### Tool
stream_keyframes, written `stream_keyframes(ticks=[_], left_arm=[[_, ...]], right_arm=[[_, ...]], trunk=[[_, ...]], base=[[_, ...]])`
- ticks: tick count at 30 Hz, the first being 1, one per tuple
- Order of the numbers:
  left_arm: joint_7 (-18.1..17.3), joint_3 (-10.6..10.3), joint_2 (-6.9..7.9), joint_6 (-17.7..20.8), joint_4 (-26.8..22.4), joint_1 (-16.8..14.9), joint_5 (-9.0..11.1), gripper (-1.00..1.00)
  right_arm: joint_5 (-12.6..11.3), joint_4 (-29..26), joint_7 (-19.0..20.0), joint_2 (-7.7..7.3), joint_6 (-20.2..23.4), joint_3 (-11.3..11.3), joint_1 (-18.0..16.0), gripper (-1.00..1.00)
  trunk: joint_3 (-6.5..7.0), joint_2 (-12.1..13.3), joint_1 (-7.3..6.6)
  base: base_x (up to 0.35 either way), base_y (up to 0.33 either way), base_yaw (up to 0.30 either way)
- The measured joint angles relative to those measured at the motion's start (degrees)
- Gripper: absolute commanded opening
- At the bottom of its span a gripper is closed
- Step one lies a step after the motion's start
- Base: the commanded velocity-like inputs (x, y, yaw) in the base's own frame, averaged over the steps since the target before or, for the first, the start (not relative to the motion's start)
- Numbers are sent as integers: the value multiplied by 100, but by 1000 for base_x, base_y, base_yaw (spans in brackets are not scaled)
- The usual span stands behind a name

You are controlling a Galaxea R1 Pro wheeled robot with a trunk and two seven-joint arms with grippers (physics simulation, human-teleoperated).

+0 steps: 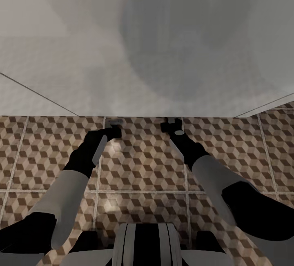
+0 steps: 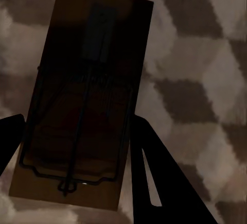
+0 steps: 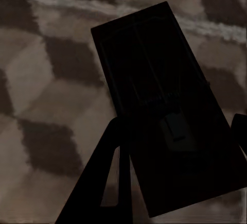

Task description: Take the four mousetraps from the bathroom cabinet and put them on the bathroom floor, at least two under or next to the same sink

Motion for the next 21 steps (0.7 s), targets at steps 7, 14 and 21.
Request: stream_keyframes(ticks=[7, 14, 21], left_arm=[[-41, 376, 13, -87, -101, -1, 9, -100], [-48, 397, 17, -61, -515, 0, 24, -100], [-47, 390, 18, -47, -735, 0, 33, -100]], right_arm=[[-37, 477, 9, -14, -228, -24, -4, -100], [-38, 526, 10, -15, -324, -27, -4, -100], [-44, 672, 8, 8, -328, -22, -5, -100]], trunk=[[0, 0, 0], [0, 0, 0], [0, 0, 0]], base=[[0, 0, 0], [0, 0, 0], [0, 0, 0]])
